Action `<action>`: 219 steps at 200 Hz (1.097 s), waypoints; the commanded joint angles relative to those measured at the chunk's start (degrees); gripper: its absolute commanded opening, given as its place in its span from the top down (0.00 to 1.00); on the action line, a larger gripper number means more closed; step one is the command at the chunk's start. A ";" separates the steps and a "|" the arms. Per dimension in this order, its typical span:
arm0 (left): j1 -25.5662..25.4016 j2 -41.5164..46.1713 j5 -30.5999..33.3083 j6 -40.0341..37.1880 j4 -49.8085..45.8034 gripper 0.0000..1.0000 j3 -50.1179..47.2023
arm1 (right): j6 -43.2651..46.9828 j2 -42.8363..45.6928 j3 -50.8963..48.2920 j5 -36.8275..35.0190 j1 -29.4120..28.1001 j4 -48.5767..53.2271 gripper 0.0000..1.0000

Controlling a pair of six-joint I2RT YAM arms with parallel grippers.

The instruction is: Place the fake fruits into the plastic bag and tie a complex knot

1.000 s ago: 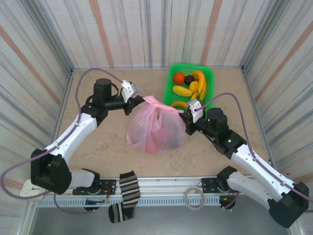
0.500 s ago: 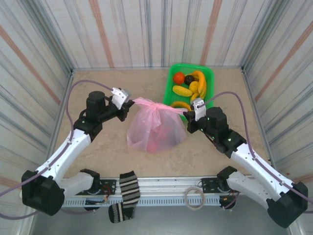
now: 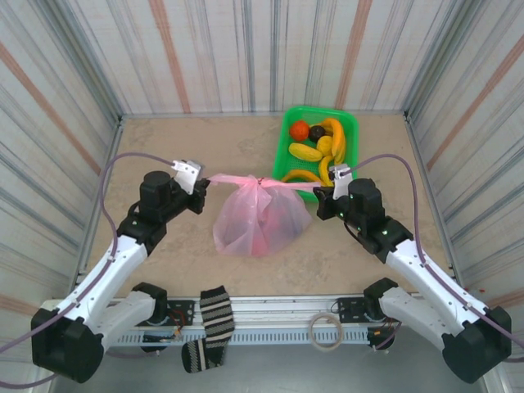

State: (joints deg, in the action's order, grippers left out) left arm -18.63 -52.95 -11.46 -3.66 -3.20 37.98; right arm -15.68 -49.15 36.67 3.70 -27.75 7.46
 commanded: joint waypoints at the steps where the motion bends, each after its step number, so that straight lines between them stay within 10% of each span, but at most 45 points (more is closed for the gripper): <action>1: 5.70 2.97 18.41 5.64 -1.25 1.00 -1.77 | -5.15 -0.02 -2.15 -13.44 5.38 7.17 1.00; 101: 13.30 5.84 21.74 14.37 -1.45 1.00 -9.06 | -12.74 0.14 -8.06 -14.57 13.62 8.63 1.00; 219: 13.97 3.21 11.55 13.46 0.20 1.00 -7.40 | -12.28 1.16 -7.75 -10.12 15.09 8.53 1.00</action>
State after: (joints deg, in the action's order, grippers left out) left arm -10.41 -49.60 -16.12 9.28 -2.90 28.86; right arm -26.57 -48.93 29.32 11.46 -18.17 8.21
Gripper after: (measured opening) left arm 0.046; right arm 0.041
